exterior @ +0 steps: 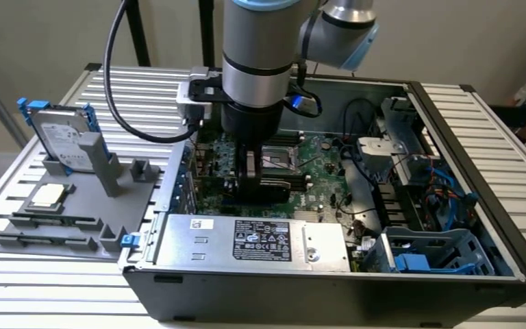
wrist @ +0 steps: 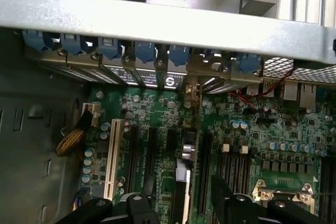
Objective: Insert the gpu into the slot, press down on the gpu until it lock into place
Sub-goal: 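Press down on the gpu until it lock into place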
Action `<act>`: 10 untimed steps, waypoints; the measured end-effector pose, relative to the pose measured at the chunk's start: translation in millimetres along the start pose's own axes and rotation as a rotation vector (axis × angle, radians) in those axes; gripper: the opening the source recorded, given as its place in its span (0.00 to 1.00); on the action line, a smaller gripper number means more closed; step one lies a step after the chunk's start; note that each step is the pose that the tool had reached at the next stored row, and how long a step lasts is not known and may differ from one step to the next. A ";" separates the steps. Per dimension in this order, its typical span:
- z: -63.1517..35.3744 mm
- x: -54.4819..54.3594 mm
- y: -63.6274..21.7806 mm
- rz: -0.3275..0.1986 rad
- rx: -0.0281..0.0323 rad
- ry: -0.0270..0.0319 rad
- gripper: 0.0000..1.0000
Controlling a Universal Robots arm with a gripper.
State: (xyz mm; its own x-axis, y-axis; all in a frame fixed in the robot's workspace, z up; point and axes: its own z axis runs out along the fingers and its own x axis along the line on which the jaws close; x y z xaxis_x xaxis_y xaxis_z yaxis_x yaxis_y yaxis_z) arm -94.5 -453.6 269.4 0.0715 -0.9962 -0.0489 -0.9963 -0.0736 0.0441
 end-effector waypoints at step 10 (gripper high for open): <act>14.8 -2.9 3.3 -0.002 0.0002 0.0001 0.38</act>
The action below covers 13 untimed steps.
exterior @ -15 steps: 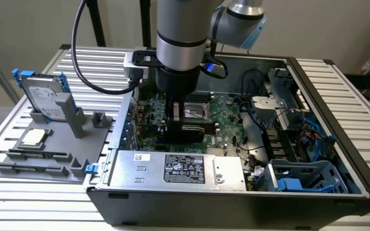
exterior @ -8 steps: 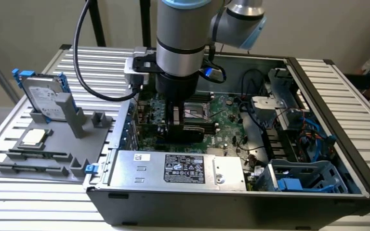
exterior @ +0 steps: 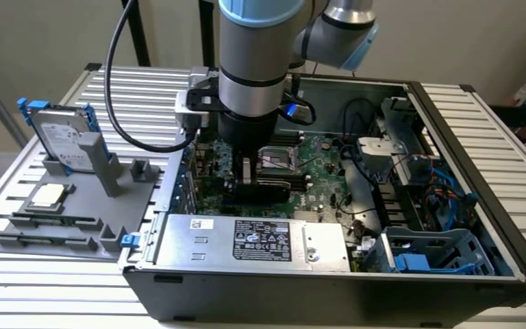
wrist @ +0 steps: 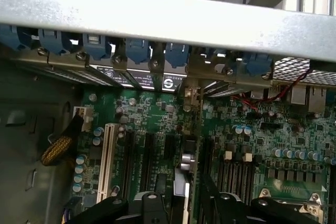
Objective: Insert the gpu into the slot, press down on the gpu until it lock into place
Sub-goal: 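Press down on the gpu until it lock into place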
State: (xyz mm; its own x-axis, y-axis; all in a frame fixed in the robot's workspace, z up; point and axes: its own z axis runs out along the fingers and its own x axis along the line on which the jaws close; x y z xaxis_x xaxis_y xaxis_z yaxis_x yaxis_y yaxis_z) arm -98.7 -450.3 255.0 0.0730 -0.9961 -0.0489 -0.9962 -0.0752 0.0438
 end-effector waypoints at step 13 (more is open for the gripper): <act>1.3 -2.1 -0.2 0.005 0.0002 -0.0002 0.27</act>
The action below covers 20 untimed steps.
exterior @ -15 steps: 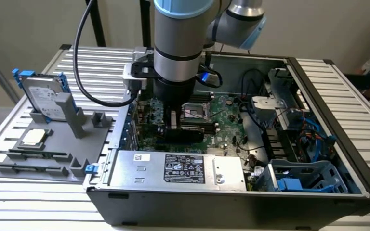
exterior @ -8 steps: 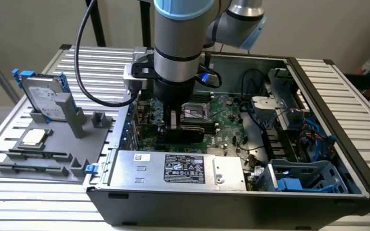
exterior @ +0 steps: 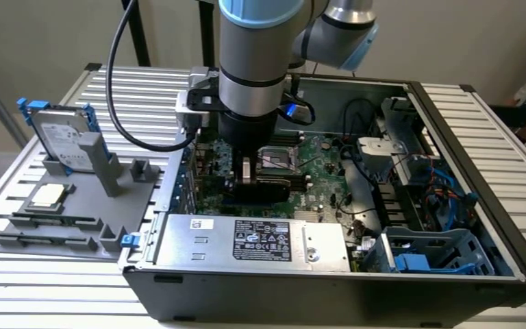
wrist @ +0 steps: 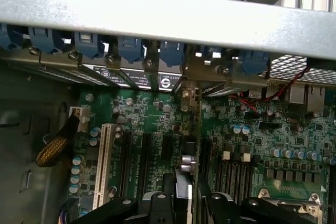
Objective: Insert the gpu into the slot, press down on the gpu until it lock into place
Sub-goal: 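Press down on the gpu until it lock into place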
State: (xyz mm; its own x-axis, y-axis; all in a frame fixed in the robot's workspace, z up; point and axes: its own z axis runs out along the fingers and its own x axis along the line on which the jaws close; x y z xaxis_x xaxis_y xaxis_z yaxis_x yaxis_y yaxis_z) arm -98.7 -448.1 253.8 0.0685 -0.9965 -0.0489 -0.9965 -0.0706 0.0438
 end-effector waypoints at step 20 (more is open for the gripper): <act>3.0 6.7 0.0 0.018 0.0016 -0.0280 0.27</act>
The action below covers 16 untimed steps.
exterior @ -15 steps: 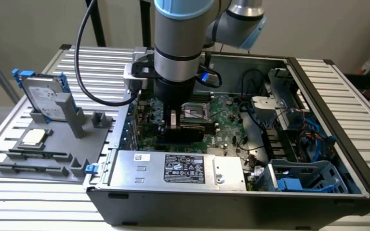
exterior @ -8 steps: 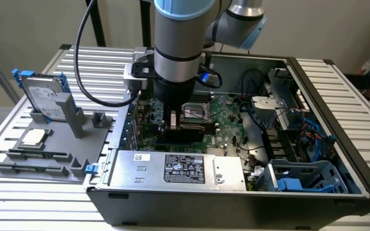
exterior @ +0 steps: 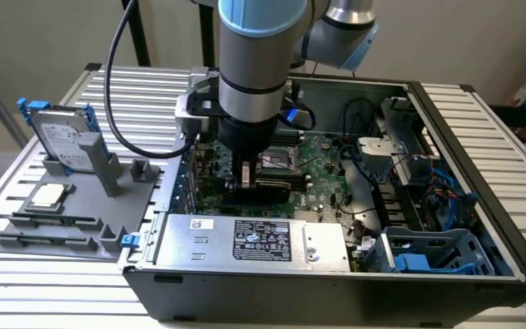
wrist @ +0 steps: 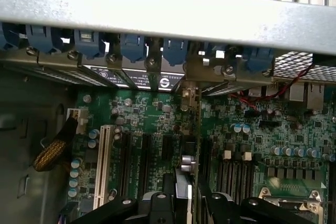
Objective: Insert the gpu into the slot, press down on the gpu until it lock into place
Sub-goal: 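Press down on the gpu until it lock into place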
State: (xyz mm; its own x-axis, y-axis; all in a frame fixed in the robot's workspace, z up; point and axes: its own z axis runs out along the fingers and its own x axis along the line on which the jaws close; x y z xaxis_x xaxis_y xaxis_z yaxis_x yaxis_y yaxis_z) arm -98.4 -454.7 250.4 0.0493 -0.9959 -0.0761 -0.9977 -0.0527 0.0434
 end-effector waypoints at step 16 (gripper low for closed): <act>-31.5 -1.8 1.3 0.002 -0.0033 -0.0177 0.35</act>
State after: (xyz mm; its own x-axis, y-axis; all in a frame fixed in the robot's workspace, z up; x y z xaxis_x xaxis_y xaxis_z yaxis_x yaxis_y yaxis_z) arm -98.4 -455.2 282.0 0.0468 -0.9945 -0.0936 -0.9976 -0.0513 0.0468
